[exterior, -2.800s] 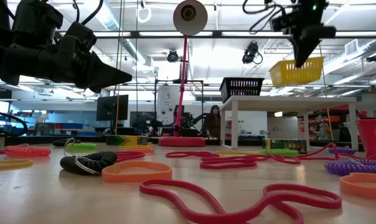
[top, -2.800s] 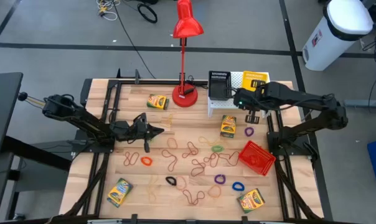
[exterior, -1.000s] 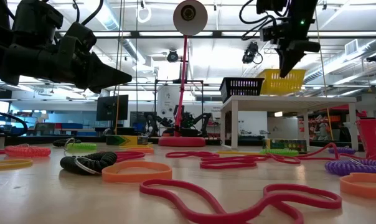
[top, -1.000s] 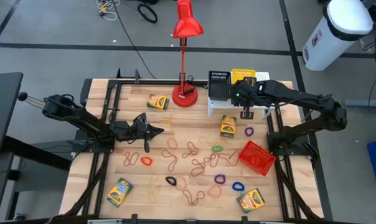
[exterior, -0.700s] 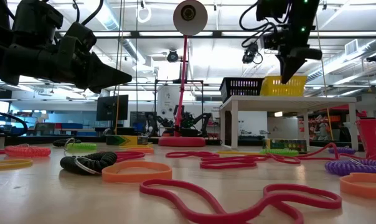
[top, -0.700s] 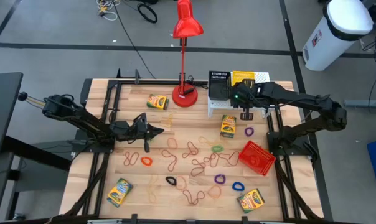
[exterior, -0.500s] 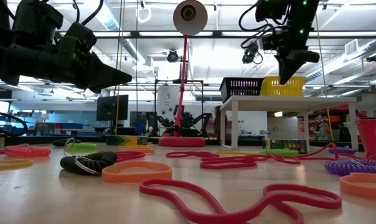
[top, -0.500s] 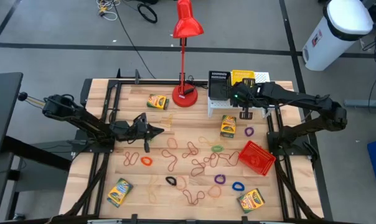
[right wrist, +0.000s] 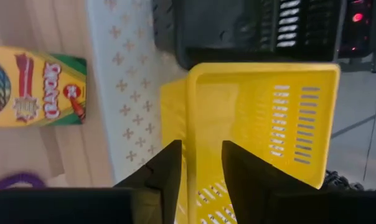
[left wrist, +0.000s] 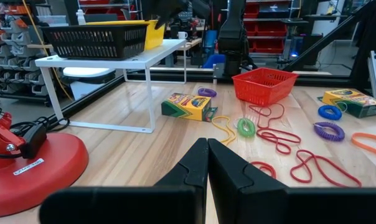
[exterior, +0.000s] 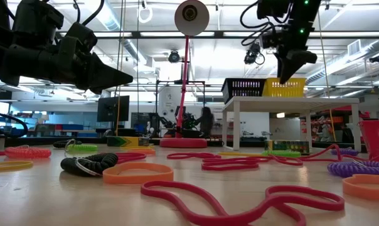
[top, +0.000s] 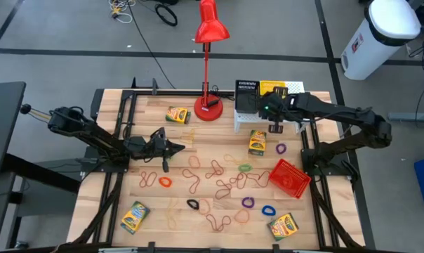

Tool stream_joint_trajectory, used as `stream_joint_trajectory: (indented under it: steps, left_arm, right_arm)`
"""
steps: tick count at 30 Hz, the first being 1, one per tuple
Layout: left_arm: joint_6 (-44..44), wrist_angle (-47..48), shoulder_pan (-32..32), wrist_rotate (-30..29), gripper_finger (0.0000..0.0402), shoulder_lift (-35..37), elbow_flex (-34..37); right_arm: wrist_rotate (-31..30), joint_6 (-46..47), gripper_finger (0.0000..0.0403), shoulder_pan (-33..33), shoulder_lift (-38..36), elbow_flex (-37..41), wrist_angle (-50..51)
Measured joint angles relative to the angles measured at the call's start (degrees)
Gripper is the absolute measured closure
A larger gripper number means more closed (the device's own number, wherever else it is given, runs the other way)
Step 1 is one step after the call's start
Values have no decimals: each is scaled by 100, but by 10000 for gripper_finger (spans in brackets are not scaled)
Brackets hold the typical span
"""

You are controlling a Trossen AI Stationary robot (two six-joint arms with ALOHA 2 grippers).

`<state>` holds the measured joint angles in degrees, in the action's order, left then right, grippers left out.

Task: Pick & Place Office Desk Supplies
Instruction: Put the red bin onto the shelf

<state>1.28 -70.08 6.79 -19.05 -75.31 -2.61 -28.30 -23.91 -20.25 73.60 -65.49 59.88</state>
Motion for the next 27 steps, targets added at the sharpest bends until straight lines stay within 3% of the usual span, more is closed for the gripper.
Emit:
stream_joint_trajectory:
  steps: [10, 15, 21, 27]
  left_arm:
    - [0, 0, -2, 0, 383, 1, 0]
    - [20, -2, -2, -35, 383, 1, 0]
    - [-57, -2, -2, -11, 383, -2, -133]
    - [70, 286, 0, 404, 385, -2, -138]
  right_arm:
    - [44, 270, 251, 2, -257, 0, -92]
    - [124, 595, 259, 22, -574, -2, -133]
    - [103, 855, 316, 613, -960, -2, -130]
    - [31, 1445, 393, 1529, -1026, -4, -104]
